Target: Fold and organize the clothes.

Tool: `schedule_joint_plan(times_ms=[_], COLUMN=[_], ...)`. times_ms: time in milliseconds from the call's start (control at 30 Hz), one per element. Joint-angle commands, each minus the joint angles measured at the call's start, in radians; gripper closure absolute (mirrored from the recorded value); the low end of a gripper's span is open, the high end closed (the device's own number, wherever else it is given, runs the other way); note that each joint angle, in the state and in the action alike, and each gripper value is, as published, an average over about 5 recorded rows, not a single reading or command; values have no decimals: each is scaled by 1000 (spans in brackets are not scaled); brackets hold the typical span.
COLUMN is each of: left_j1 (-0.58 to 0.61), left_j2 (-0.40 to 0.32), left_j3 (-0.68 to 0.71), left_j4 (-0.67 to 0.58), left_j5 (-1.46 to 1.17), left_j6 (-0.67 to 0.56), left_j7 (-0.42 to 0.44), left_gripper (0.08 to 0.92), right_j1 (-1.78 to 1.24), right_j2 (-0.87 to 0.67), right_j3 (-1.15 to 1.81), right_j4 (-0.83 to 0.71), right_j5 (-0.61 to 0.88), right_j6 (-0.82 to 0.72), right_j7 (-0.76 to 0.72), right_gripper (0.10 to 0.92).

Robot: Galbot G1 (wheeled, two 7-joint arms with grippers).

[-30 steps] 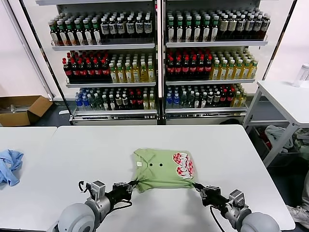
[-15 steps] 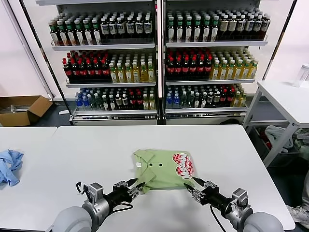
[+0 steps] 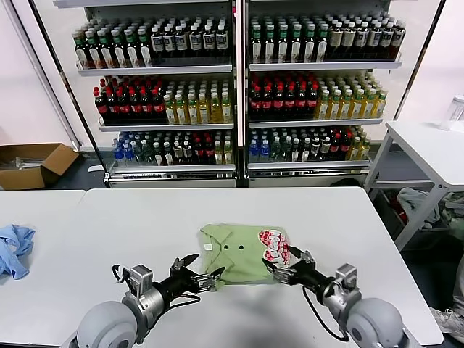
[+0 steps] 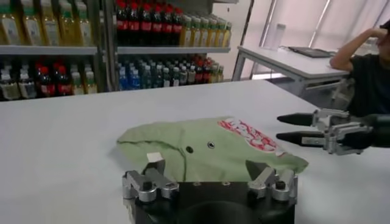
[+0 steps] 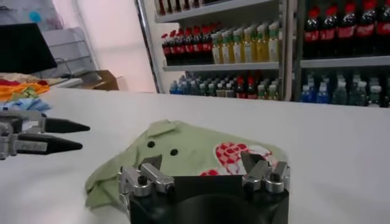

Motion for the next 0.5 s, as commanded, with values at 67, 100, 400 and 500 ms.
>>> schedule_joint_plan(times_ms=[67, 100, 400, 500], left_j1=[20, 26, 64, 60], left_j2=[-4, -4, -18, -18], left_j3=[-49, -57, -83, -81], left_j4=[-20, -25, -37, -37], left_j5=[1, 1, 10, 10], left_j6=[-2, -2, -4, -4], left_j7=[-5, -6, -15, -16], left_gripper=[181, 179, 177, 177], right_j1=[350, 357, 384, 394], right_j2=[118, 123, 103, 84], right_j3=[-280, -292, -378, -390], right_j4=[-282, -308, -397, -372], right_j5=[-61, -78, -191, -179], right_j6=[20, 20, -54, -69], right_j7=[0, -9, -31, -31], right_gripper=[203, 203, 203, 203])
